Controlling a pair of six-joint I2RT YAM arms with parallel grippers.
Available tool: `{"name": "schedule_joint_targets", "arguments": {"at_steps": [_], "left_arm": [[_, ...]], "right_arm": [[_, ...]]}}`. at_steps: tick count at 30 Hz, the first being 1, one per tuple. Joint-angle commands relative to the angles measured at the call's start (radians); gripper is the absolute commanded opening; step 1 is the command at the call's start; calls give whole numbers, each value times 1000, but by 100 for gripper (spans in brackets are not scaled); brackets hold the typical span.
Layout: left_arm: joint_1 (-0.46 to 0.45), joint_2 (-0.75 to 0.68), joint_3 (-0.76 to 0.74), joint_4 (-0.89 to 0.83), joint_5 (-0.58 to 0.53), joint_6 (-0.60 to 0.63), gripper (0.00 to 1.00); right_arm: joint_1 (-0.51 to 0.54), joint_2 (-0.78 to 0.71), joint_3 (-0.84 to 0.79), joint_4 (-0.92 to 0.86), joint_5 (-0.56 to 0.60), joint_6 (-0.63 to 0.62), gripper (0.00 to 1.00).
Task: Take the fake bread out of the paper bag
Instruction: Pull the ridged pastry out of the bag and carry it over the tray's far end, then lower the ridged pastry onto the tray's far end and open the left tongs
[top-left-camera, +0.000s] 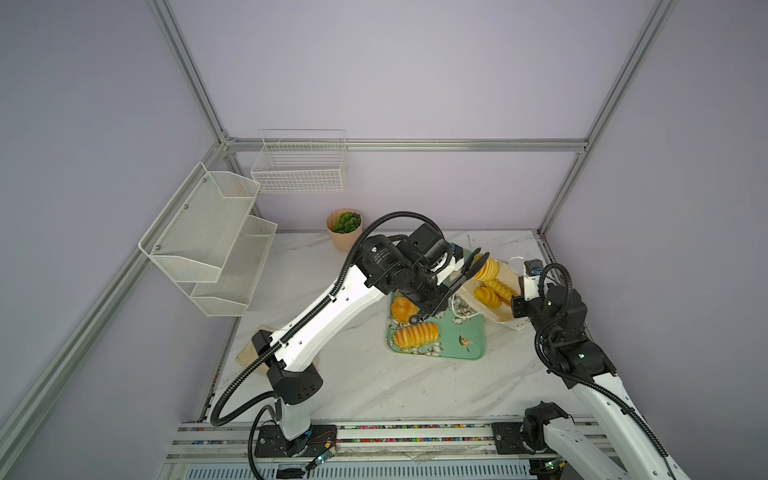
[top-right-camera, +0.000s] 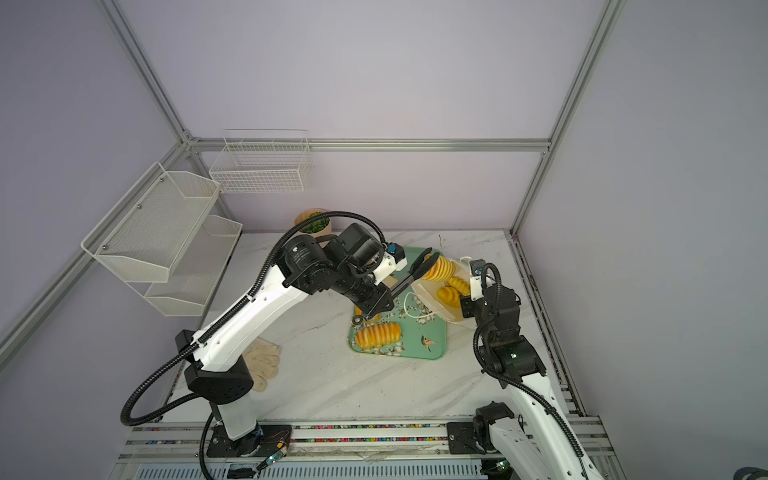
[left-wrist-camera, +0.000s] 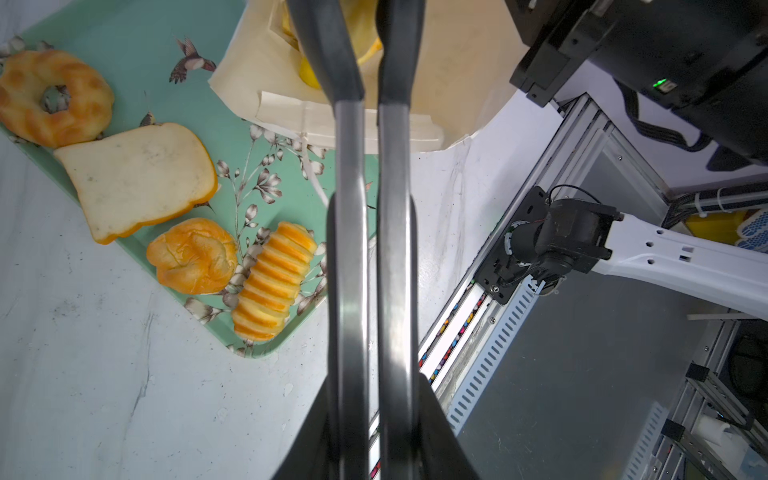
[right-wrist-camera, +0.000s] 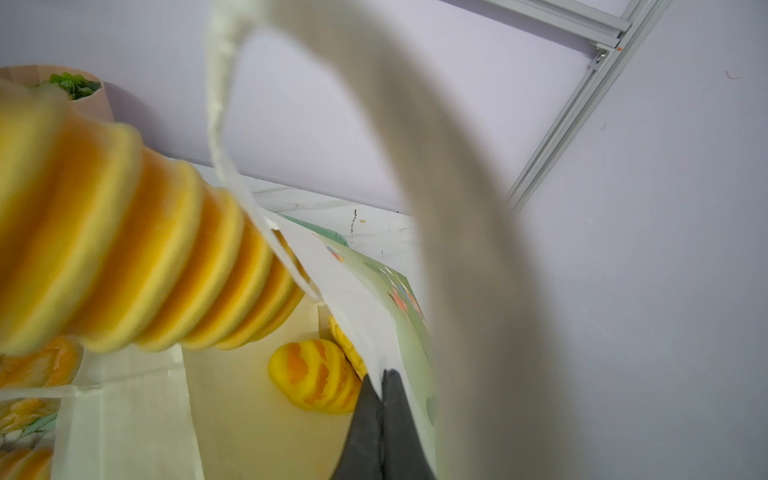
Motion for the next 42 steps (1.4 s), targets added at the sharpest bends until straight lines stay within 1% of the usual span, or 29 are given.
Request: {"name": "schedule_joint_targets", "arguments": {"at_steps": [1, 5, 11, 13, 14, 18, 22, 28, 34, 37, 42], "left_arm": [[23, -71, 9, 61, 27, 42, 0], [48, -106, -20, 70, 38, 36, 0], [107, -173, -102, 132, 93, 12, 0], [140, -199, -147, 166, 116, 12, 0], [155, -212, -171, 187, 128, -20, 0], [225, -260, -307, 295, 211, -61, 0], [276, -268, -393, 380, 268, -91, 0], [329, -226, -458, 469, 320, -110, 0], [362, -151, -479, 556, 377, -126, 0], [376, -94, -464, 583, 414, -126, 0], [389, 23, -394, 596, 468, -114, 0]], "right_arm": [[0, 20, 35, 25, 29, 36, 0], [-1, 49, 48, 26, 44, 46, 0], [-1, 88, 63, 32, 71, 64, 0], [0, 103, 70, 27, 92, 72, 0], [0, 107, 71, 26, 99, 74, 0], [-1, 113, 76, 16, 109, 92, 0], [-1, 103, 82, 12, 136, 87, 0], [-1, 99, 97, -1, 191, 72, 0], [-2, 92, 110, -8, 227, 65, 0], [-1, 89, 115, -8, 237, 59, 0], [-2, 82, 126, -8, 250, 50, 0]]}}
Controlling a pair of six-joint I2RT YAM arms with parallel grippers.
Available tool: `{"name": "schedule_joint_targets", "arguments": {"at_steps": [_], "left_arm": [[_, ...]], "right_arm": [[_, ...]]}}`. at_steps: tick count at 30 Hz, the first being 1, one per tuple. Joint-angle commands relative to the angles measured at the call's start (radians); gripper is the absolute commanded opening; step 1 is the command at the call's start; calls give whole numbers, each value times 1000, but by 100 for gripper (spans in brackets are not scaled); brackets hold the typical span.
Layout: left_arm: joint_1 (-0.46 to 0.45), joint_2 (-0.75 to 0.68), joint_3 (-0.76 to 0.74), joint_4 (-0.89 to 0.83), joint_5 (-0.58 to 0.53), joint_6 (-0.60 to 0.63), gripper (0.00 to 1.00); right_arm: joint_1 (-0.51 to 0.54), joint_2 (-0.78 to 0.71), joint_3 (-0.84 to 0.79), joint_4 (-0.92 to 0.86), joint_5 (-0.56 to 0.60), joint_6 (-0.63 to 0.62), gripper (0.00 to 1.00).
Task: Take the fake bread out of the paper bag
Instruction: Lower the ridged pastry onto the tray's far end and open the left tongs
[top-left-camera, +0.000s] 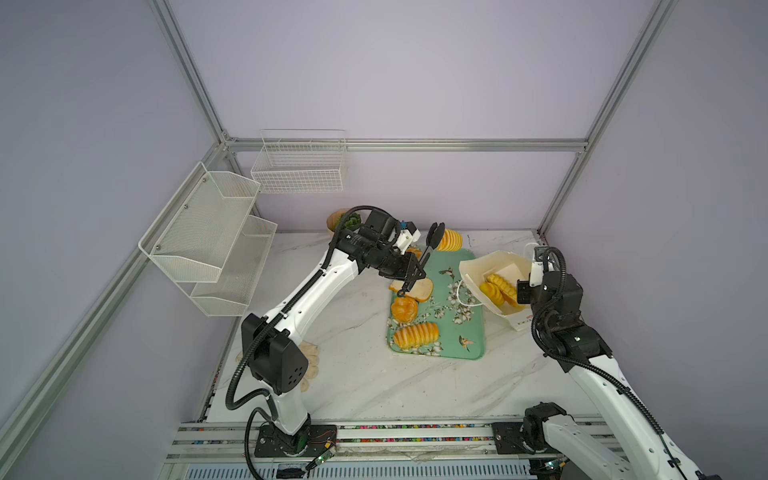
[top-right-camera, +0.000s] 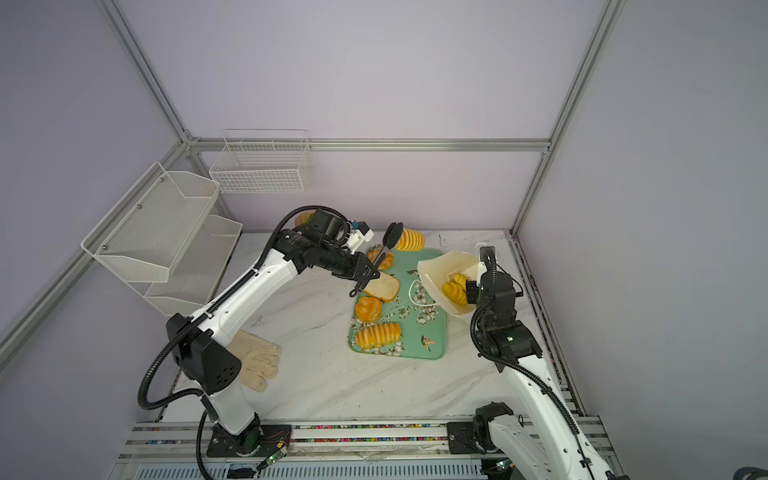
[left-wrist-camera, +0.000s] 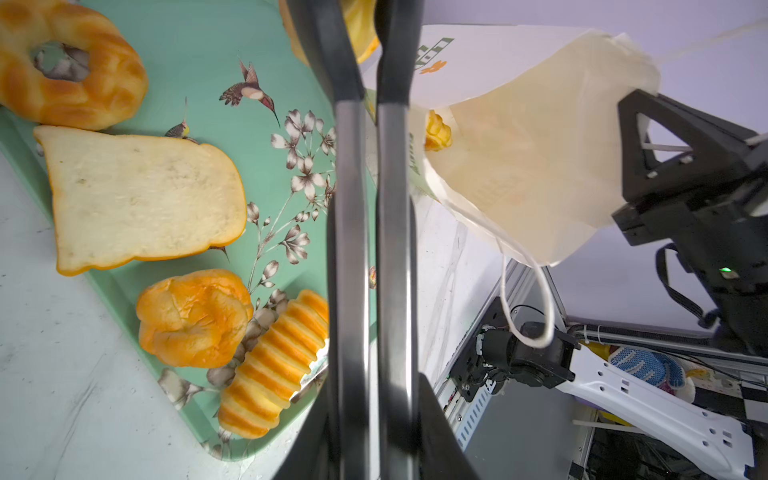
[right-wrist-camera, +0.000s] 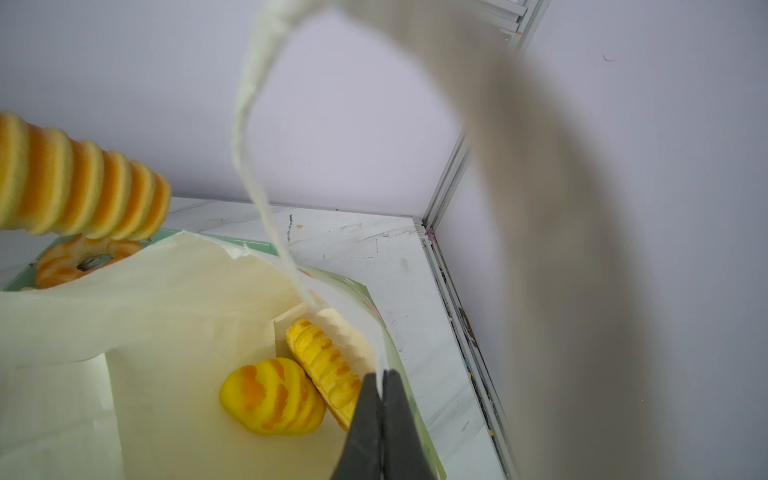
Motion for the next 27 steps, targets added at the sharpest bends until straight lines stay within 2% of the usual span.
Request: {"name": "schedule_joint_targets", "arguments": {"at_steps": [1, 13, 27], "left_arm": [[10, 50, 72, 80, 89, 11, 0], [19, 310, 236, 111, 195, 23, 0], [57, 428, 273, 218, 241, -31, 0]], "right_arm": [[-1, -24, 33, -7, 37, -4, 0], [-2, -6, 63, 0, 68, -47, 0], [-1, 22, 79, 7, 78, -65, 0]]}}
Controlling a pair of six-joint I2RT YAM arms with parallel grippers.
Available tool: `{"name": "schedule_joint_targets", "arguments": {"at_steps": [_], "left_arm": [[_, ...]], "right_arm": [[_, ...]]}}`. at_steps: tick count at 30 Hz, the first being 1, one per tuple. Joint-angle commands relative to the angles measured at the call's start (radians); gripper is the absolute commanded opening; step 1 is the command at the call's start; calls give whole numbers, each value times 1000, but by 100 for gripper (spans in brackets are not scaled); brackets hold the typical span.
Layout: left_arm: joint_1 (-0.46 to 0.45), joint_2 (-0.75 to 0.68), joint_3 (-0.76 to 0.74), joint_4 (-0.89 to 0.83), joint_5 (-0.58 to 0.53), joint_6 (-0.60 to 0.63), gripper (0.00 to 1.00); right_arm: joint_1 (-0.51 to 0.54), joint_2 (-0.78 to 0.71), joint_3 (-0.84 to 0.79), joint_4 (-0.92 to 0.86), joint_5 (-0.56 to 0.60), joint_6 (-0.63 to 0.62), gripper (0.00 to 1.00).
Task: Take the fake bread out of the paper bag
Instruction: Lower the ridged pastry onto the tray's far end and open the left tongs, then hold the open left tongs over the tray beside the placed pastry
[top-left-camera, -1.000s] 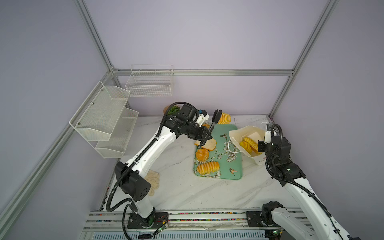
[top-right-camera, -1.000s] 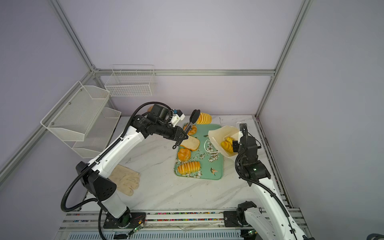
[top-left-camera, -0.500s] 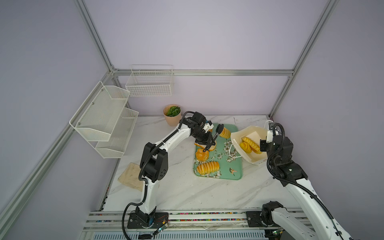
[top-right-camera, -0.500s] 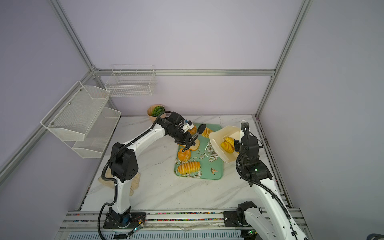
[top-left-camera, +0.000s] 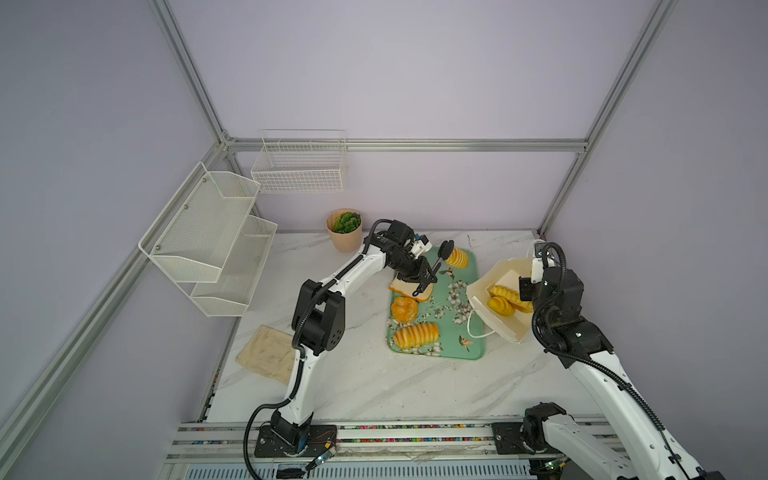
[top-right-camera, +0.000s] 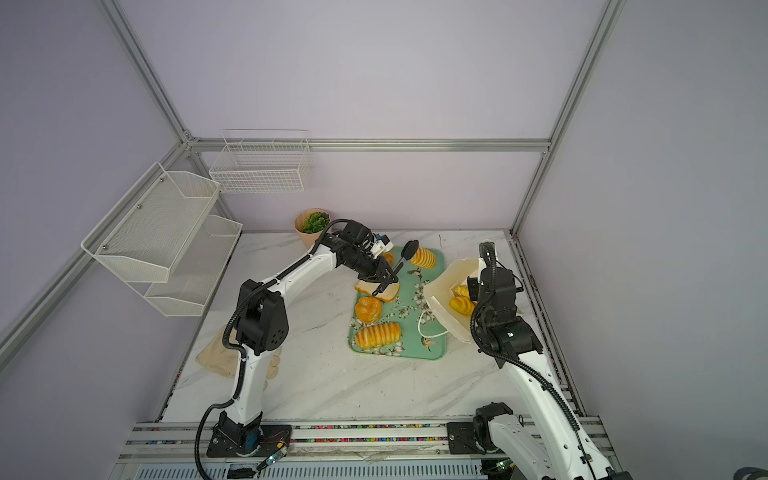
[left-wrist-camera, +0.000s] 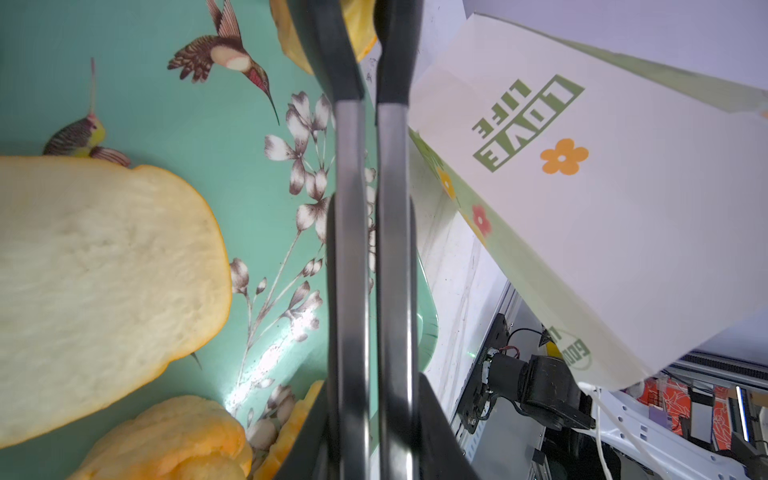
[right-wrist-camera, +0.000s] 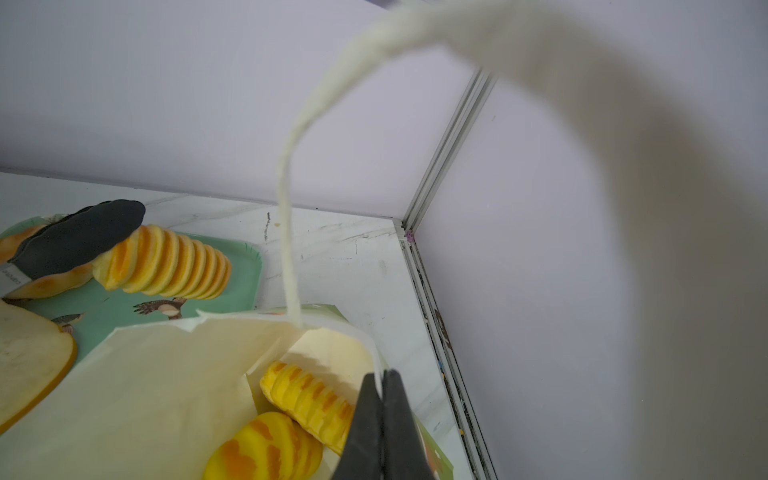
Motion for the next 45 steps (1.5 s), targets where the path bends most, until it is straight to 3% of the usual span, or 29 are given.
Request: {"name": "schedule_joint_targets", "arguments": {"at_steps": [1, 17, 22, 31, 45], "left_arm": [[24, 18, 95, 99, 62, -18, 0], [71, 126, 129, 141, 48, -49, 0], [83, 115, 117, 139, 32, -46, 14], [109, 108, 115, 131, 13, -29, 31], [137, 78, 98, 120, -16, -8, 37]], "right_arm": [[0, -7, 36, 28, 26, -7, 0], [-2, 0, 33, 31, 15, 0, 0], [-1, 1, 37, 31, 15, 0, 0], [-1, -3, 35, 27, 18, 2, 0], [-1, 0, 36, 24, 15, 6, 0]]}}
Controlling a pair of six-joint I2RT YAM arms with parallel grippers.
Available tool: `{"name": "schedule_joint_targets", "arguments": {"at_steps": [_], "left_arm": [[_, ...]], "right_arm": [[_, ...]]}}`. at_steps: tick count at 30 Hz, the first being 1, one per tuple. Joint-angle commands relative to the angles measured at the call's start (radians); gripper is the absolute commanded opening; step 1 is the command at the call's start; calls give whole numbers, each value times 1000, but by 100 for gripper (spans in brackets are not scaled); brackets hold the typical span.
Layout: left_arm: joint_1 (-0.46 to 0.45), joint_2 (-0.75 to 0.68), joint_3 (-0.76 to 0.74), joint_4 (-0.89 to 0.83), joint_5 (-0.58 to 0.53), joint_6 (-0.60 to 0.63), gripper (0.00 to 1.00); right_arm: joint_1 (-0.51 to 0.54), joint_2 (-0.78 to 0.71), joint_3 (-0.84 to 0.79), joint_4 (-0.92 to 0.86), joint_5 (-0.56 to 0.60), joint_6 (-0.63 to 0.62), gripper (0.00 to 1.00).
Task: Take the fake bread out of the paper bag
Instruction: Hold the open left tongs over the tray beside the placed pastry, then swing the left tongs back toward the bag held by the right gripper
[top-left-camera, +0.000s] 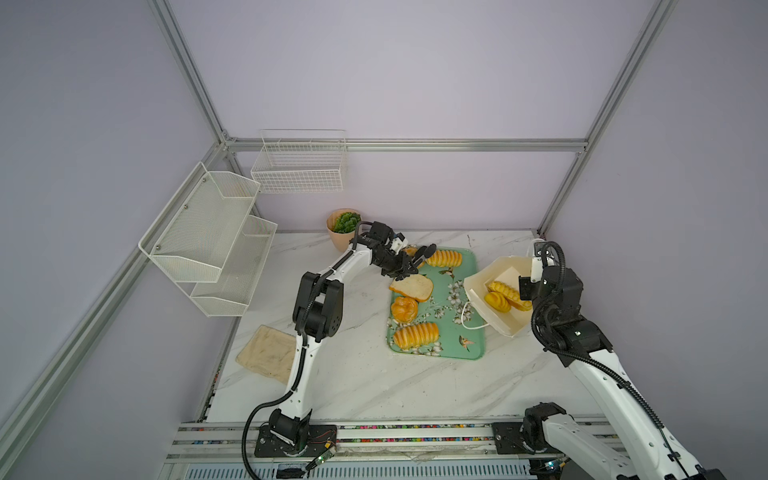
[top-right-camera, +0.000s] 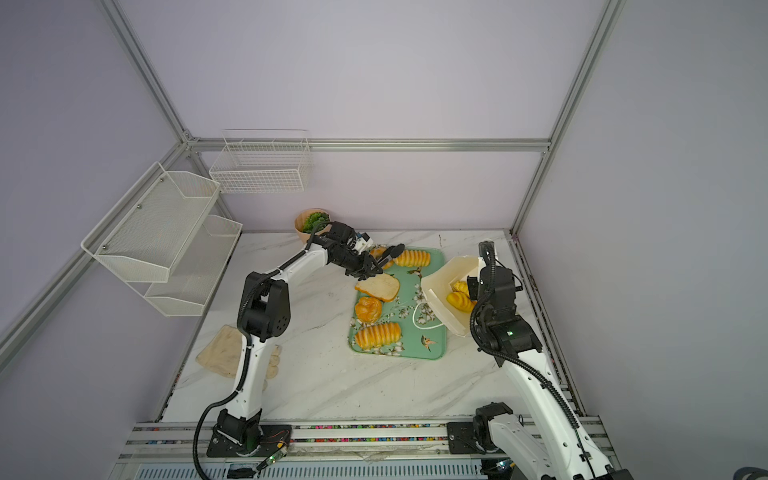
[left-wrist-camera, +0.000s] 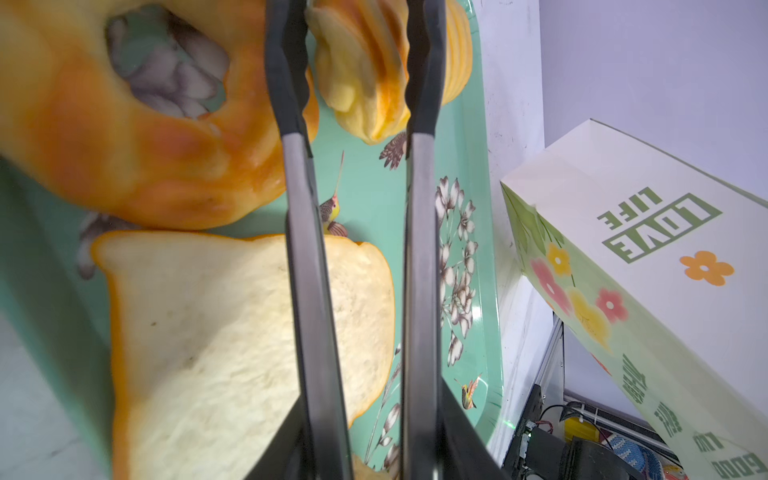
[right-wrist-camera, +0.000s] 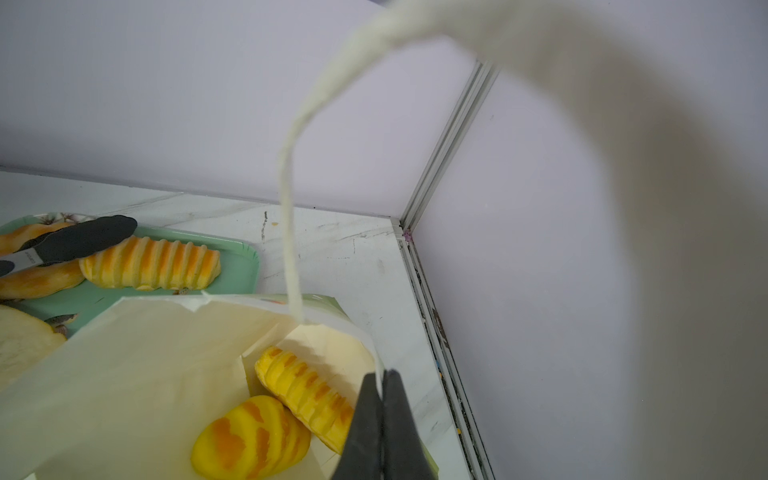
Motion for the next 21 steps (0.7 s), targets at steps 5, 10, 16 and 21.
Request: {"name": "schedule_joint_targets", "arguments": {"at_steps": [5, 10, 16, 21], "left_arm": [[15, -84, 63, 18, 0, 49, 38], [26, -107, 59, 12, -17, 59, 39], [28, -139, 45, -10, -43, 79, 38], [28, -176, 15, -19, -75, 95, 37]], "right_arm": [[-1, -11, 37, 16, 9, 9, 0], [-2, -14, 42, 6, 10, 14, 0], [-1, -25, 34, -4, 6, 16, 0], [-1, -30, 33, -20, -7, 22, 0]]}}
